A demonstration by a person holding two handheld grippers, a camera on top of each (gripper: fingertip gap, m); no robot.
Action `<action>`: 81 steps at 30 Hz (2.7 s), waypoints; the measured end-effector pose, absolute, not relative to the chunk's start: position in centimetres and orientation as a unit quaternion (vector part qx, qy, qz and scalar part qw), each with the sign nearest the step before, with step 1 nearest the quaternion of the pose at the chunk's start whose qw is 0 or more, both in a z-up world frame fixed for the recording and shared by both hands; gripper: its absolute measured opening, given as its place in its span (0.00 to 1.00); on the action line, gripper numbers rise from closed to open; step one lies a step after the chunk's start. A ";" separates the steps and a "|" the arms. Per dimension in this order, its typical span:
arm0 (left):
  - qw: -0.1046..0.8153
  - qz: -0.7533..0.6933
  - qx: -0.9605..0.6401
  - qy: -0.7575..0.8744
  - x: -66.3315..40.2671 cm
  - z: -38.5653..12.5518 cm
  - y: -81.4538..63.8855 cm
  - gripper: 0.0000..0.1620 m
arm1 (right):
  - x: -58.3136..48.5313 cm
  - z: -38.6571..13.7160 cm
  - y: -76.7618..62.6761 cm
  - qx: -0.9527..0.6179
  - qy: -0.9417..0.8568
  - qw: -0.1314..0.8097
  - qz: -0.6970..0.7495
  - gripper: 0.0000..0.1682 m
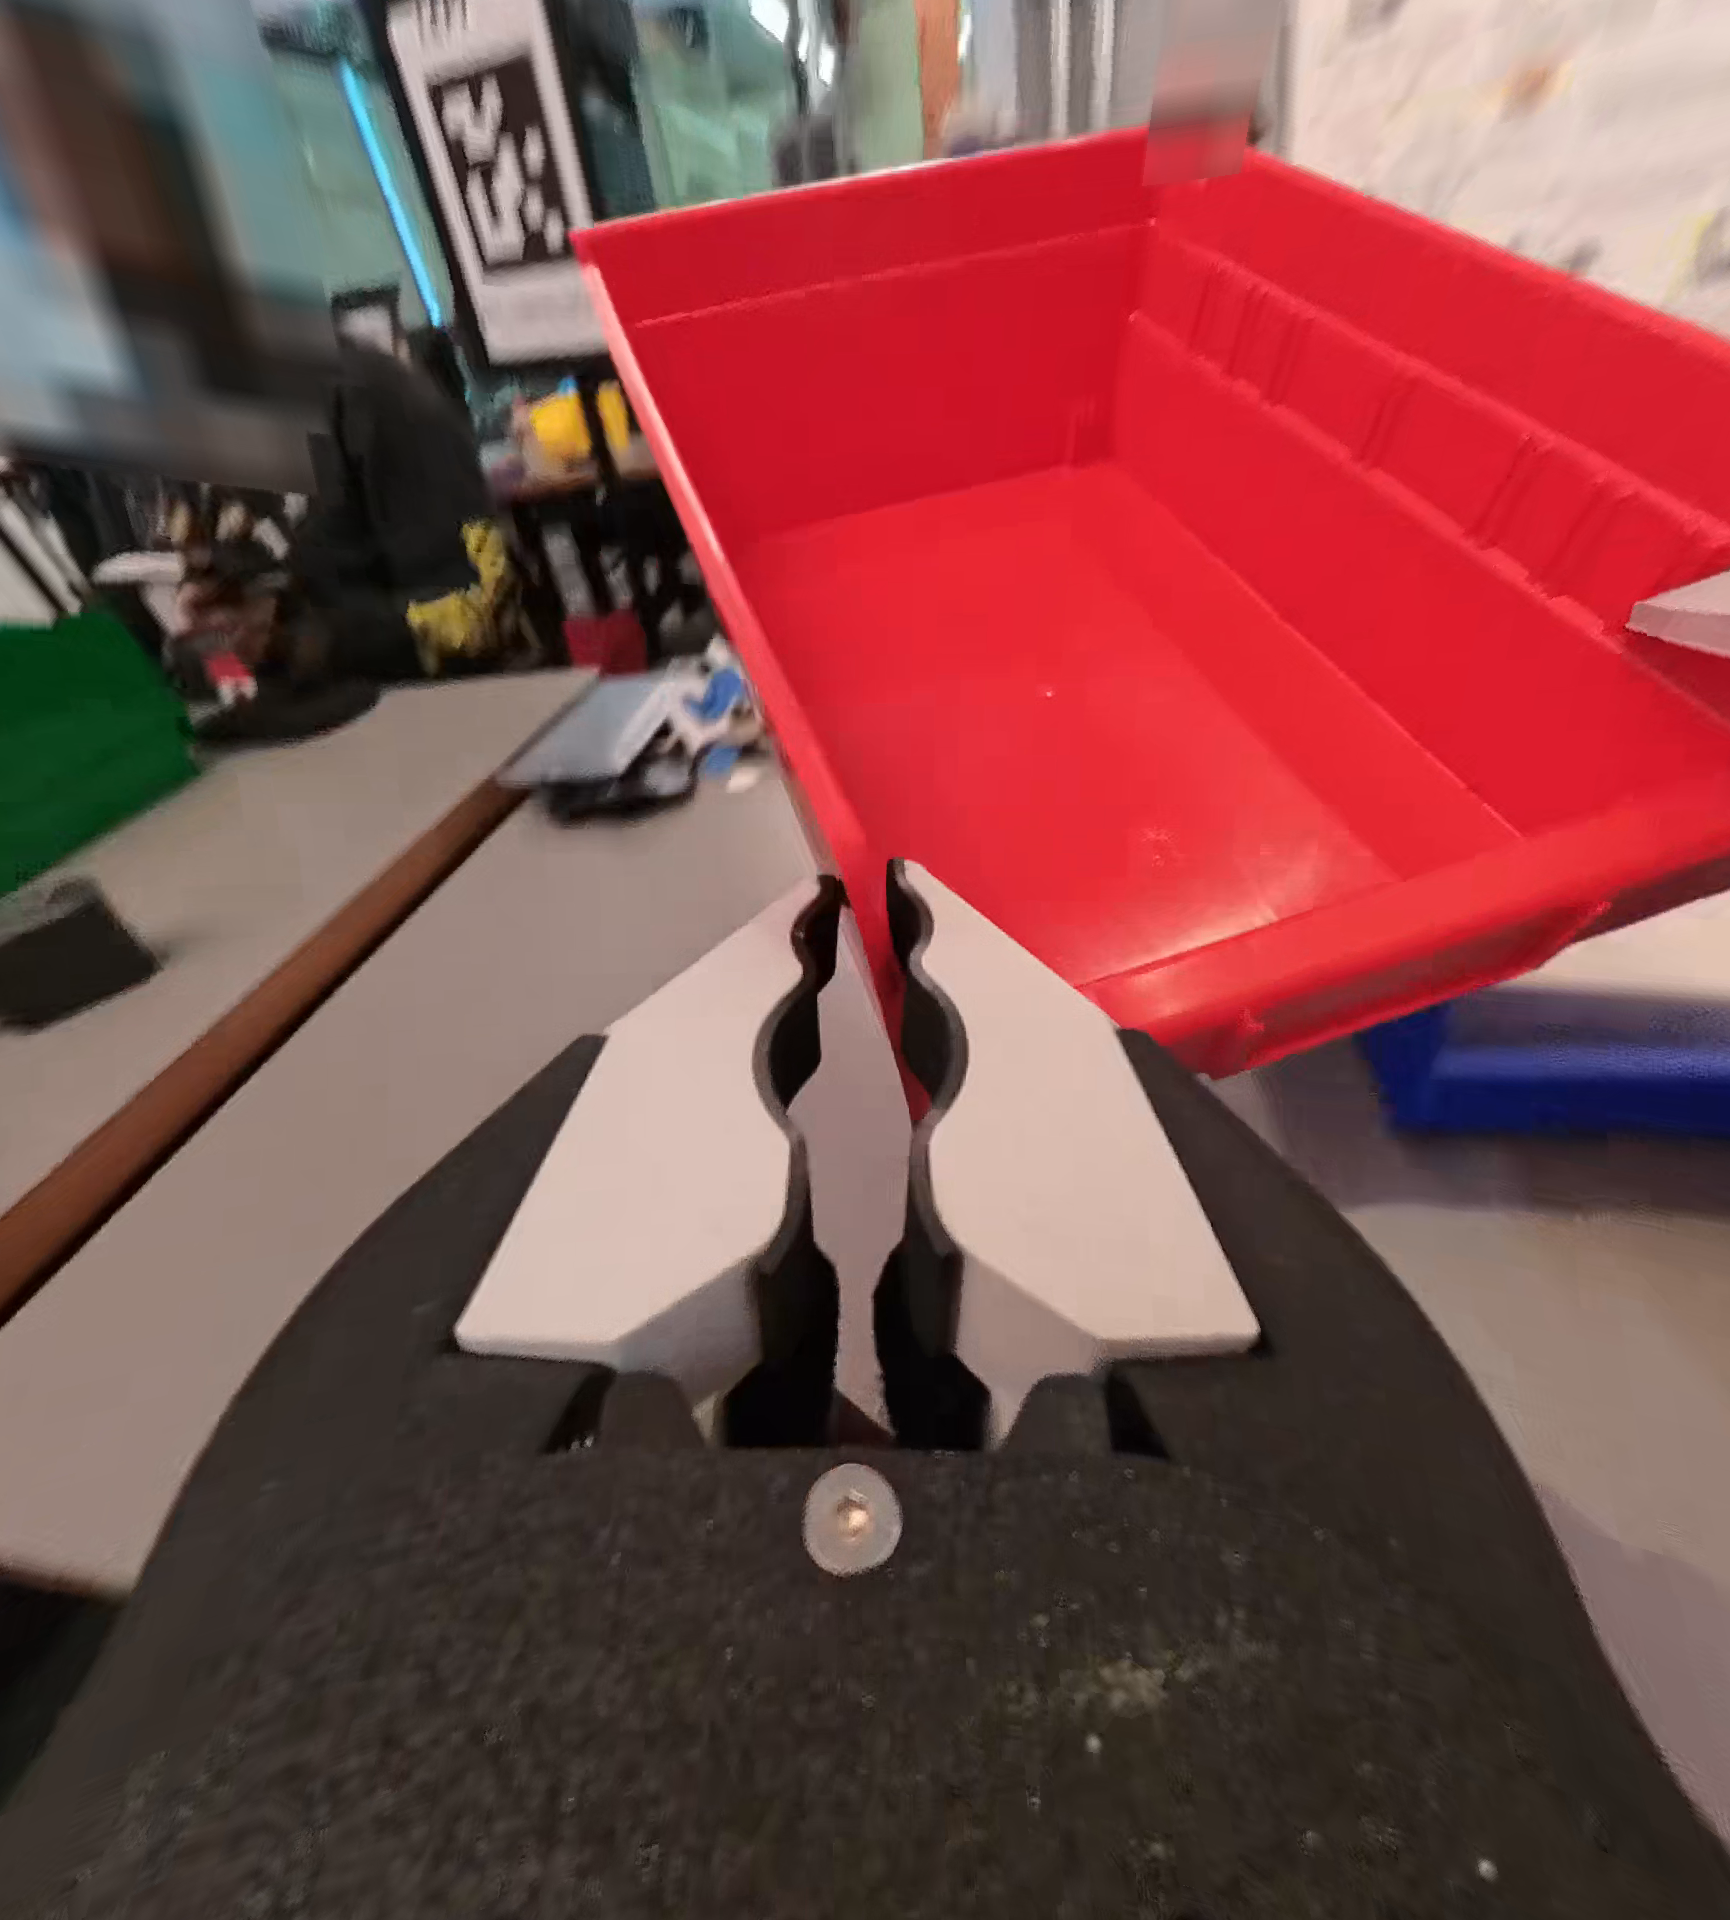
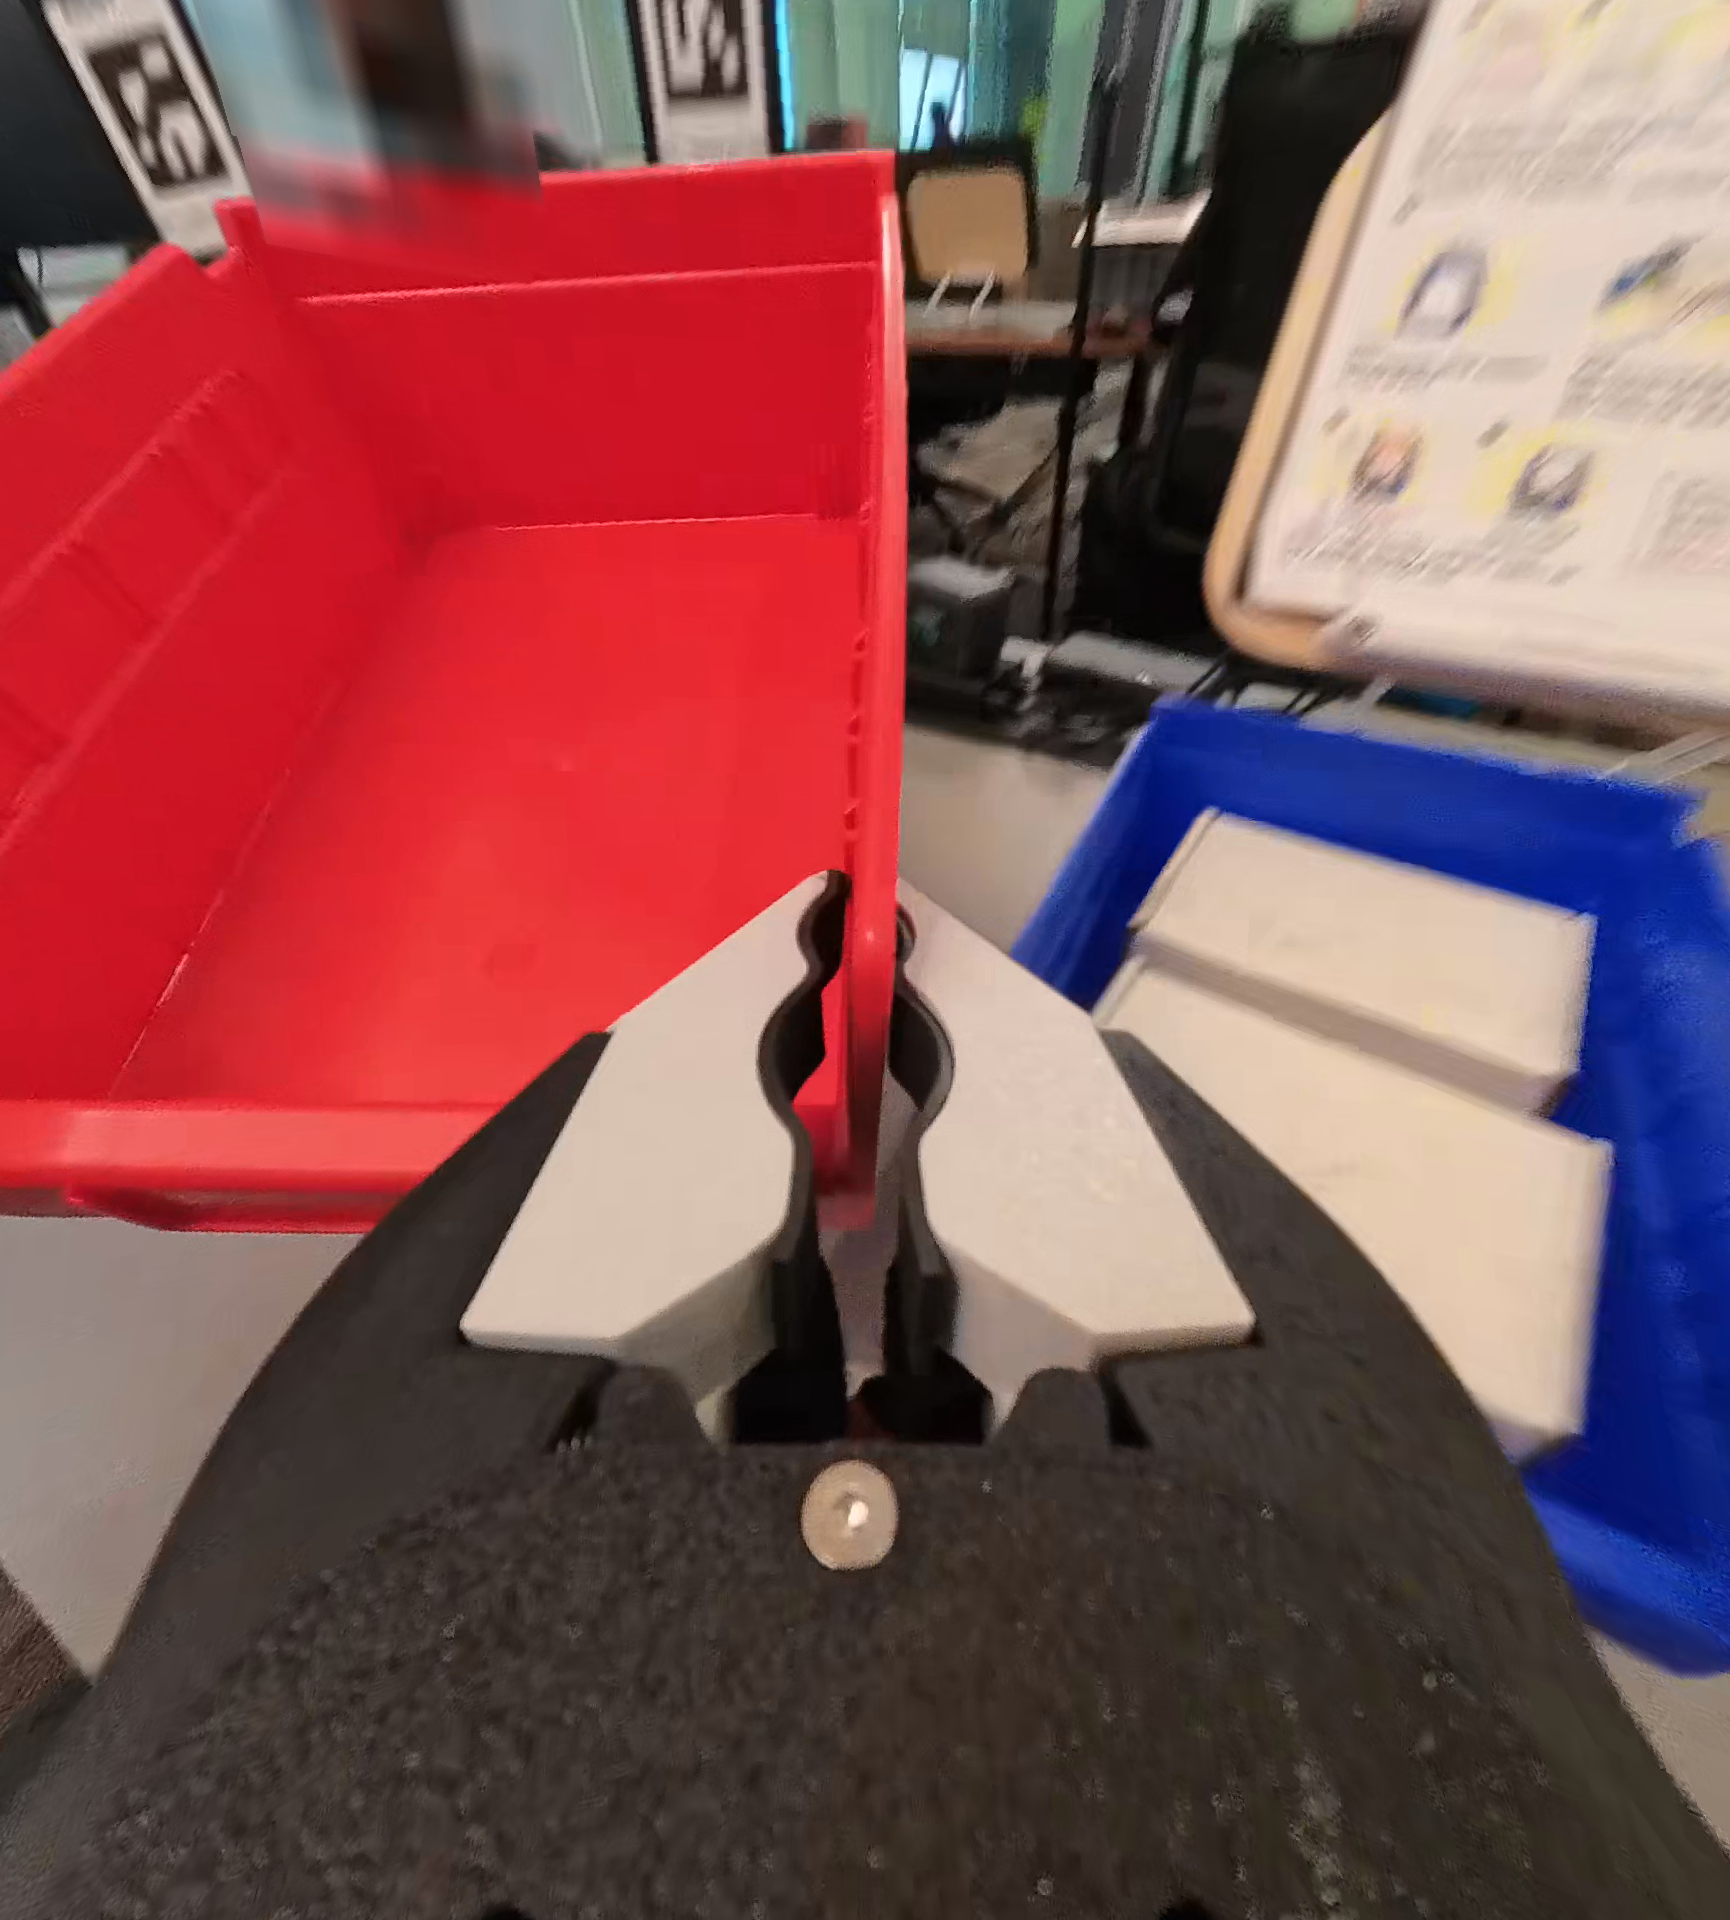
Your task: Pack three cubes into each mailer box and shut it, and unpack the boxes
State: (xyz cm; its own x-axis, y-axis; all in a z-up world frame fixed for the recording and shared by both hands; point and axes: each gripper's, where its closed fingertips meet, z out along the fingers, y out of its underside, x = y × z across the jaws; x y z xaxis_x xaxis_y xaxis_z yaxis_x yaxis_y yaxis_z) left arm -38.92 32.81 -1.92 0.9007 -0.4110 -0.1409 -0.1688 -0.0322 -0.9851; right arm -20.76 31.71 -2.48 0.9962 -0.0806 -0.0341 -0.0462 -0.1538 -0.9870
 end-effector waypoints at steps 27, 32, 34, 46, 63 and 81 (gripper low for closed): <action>0.527 -0.210 -0.686 0.456 11.2 -14.8 15.0 0.05 | 27.2 -14.3 4.6 -0.763 0.307 0.556 -0.118 0.02; 0.519 -0.231 -0.675 0.470 11.6 -15.6 14.6 0.07 | 27.6 -15.3 4.4 -0.772 0.287 0.547 -0.148 0.02; 0.517 -0.259 -0.655 0.486 11.1 -15.1 14.2 0.09 | 27.5 -15.5 4.2 -0.778 0.290 0.537 -0.149 0.02; 0.599 -0.286 -0.625 0.410 -12.6 -4.9 22.9 0.10 | 27.9 -13.9 3.3 -0.784 0.302 0.507 -0.195 0.05; 0.469 -0.220 -0.775 0.361 -14.8 -15.9 34.4 0.24 | 0.3 -12.6 23.7 -0.820 0.129 0.540 -0.138 0.16; 0.519 -0.167 -0.786 0.293 -27.8 -11.6 45.3 0.00 | -10.6 -11.7 34.7 -0.802 0.210 0.550 -0.097 0.02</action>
